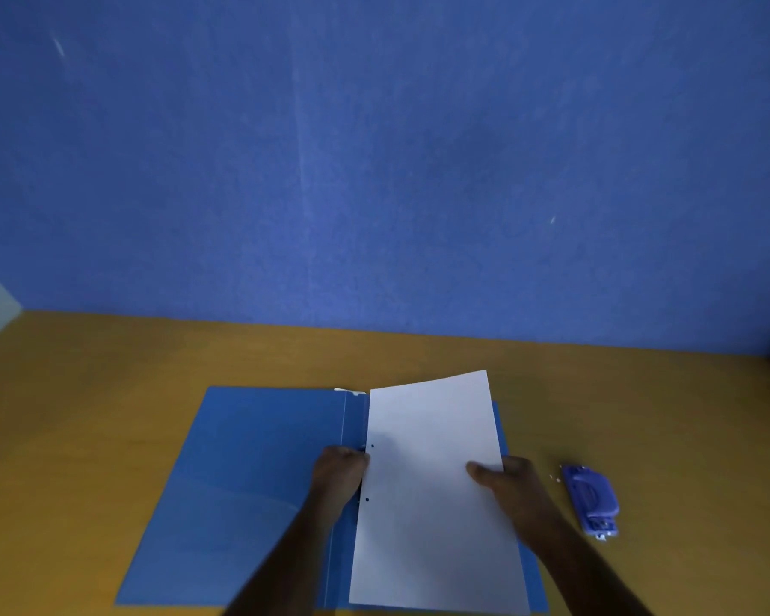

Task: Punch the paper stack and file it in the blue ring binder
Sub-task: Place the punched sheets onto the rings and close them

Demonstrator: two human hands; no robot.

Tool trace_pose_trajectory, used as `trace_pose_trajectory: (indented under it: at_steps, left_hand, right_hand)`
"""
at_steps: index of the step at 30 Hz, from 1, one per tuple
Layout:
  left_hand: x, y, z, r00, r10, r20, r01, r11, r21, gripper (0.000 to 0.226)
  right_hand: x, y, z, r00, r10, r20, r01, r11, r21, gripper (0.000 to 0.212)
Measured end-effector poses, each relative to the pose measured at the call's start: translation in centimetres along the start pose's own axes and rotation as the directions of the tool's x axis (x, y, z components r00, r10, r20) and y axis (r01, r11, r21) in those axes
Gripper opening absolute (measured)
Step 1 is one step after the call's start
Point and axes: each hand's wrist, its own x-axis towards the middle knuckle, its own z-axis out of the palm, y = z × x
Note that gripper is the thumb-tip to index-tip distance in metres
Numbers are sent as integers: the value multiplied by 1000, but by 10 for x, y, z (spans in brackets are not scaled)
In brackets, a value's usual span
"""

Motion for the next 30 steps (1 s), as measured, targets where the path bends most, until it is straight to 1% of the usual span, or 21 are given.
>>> trace_pose_trajectory:
  at_steps: [2, 6, 15, 21, 25, 28, 30]
  left_hand:
    - [1, 0, 0, 1000, 0, -1, 0, 1000, 7, 32]
    - [2, -3, 0, 1000, 12, 24, -11, 1000, -26, 33]
    - [6, -5, 3, 996, 7, 85, 0, 997, -78, 24]
    - [9, -3, 4, 994, -42, 105, 57, 988, -144, 14]
    - [11, -3, 3, 996, -60, 71, 68, 989, -127, 21]
    - [11, -4, 4, 996, -40, 78, 49, 991, -125, 20]
    - [11, -4, 5, 996, -30, 84, 40, 991, -128, 23]
  right_hand:
    - [0, 1, 0, 1000, 2, 11, -2, 1000, 6, 15]
    - [4, 0, -1, 1000, 4, 2, -4, 1000, 17, 12]
    - [7, -10, -5, 1000, 3, -22, -4, 1000, -28, 11]
    - [5, -18, -8, 1000, -4, -15, 3, 1000, -16, 9]
    - [7, -17, -5, 1000, 8, -2, -8, 1000, -18, 11]
    - [7, -20, -2, 1000, 6, -8, -7, 1000, -28, 10]
    - [7, -22, -2, 1000, 2, -17, -3, 999, -32, 10]
